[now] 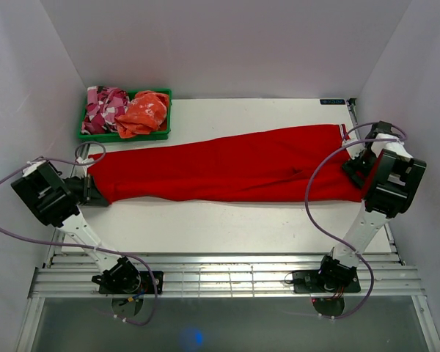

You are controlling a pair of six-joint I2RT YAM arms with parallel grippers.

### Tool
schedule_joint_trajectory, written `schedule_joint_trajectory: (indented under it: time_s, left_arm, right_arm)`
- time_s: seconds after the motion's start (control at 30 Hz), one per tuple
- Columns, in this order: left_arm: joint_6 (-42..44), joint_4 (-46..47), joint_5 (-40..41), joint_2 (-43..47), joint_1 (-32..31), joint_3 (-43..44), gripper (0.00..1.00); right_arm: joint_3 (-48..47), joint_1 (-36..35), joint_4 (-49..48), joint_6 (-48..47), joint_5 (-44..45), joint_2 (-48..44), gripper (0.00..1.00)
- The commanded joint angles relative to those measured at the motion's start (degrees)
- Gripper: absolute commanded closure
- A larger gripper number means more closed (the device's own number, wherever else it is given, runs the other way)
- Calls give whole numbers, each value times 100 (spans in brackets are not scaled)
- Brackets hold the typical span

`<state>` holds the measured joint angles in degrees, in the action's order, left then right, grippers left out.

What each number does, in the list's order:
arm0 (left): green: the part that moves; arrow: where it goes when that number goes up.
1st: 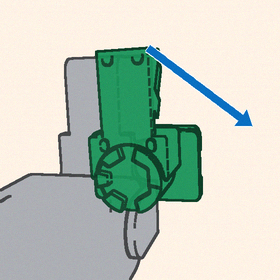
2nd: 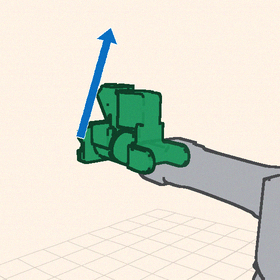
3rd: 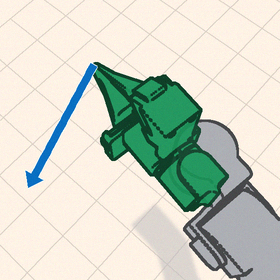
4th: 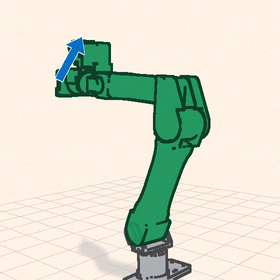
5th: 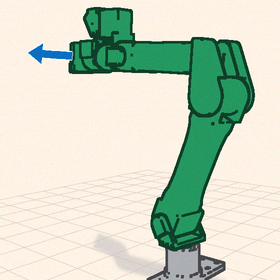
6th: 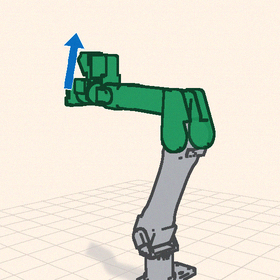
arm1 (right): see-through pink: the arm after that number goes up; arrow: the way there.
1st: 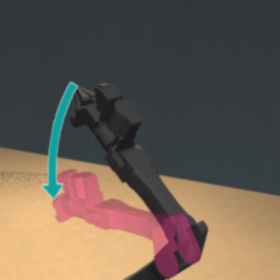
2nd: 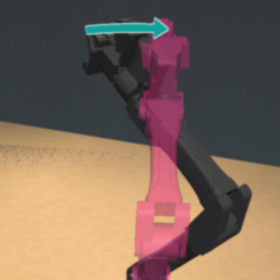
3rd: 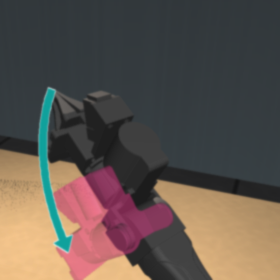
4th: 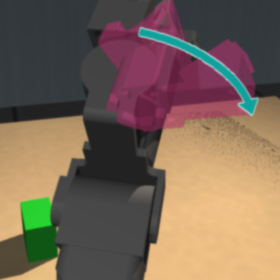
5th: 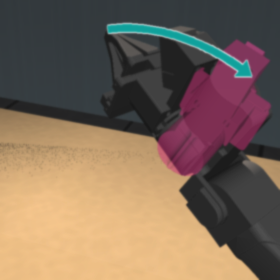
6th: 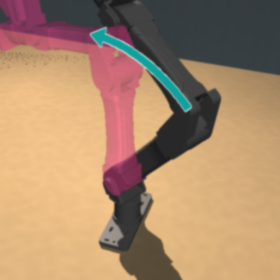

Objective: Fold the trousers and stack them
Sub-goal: Flatten the trousers out

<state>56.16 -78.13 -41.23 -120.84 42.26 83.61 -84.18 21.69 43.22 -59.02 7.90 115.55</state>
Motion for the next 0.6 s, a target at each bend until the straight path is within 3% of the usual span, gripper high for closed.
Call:
schedule_joint_trajectory:
  time_s: [0.0,0.03,0.2,0.33,0.57]
  left_arm:
    - [-245,262,-428,280,-51,119,100]
    - [-385,306,-438,271,-86,190,100]
    - [-931,421,-421,210,-121,480,100]
    - [-1168,675,-368,367,-121,253,98]
    - [-1450,913,-342,517,-148,-187,98]
  right_arm:
    - [253,-130,63,-13,-52,100,4]
    - [279,-130,64,-47,70,39,2]
    - [542,-51,20,-539,589,-620,10]
    - [736,-16,160,-891,397,-1436,10]
    - [1553,-34,-762,-1199,1160,-1896,10]
